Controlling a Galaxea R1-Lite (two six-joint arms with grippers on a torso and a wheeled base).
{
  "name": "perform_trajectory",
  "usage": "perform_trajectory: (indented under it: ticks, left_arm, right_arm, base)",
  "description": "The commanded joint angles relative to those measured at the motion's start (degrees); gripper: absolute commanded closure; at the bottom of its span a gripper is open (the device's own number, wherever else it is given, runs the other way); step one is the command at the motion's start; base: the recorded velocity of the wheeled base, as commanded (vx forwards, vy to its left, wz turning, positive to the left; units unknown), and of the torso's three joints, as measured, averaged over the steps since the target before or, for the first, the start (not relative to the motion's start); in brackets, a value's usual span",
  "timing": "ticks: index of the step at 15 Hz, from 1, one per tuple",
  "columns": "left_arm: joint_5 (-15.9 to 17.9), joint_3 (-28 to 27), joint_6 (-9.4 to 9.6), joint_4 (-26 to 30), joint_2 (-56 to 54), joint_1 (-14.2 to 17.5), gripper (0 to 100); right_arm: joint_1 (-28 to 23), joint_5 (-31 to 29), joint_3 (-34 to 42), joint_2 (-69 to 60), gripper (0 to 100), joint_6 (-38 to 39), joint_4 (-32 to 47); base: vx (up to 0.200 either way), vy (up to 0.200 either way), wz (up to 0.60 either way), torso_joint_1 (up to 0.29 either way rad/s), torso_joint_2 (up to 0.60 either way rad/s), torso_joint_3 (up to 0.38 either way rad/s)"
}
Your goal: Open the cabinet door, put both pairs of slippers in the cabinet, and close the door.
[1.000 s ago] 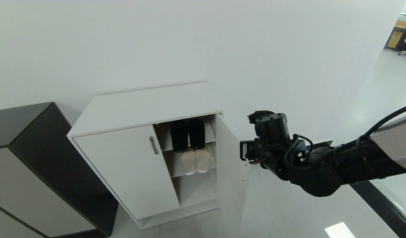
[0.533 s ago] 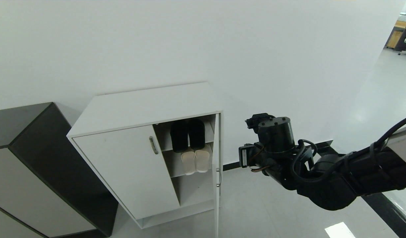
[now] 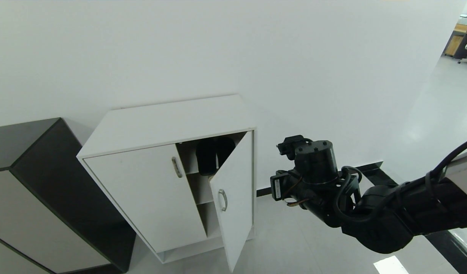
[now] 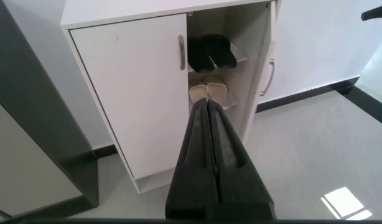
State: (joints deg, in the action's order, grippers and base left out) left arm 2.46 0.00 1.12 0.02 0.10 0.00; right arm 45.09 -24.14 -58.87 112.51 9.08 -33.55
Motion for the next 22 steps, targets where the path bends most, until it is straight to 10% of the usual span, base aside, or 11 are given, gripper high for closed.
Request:
perform_trajectory:
  ticks: [1,12,22]
  left_arm:
    - [0.0,0.0,0.02,0.0,0.0,0.0,100]
    - [0.0,0.0,0.02,0.0,0.0,0.0,100]
    - [0.0,0.0,0.02,0.1,0.0,0.0,100]
  right_arm:
    - [0.3,0.7,0.8,-0.3,100,-0.2,-0.1]
    - [0.2,1.5,1.0,0.3,100,-0.2,-0.4]
    - [-7.8,17.4,11.1,1.5,100,-5.1,-8.5]
  base:
    - [0.0,0.0,0.0,0.0,0.0,0.0]
    - [0.0,0.0,0.44,0.0,0.0,0.003]
    - [0.0,0.0,0.0,0.0,0.0,0.0]
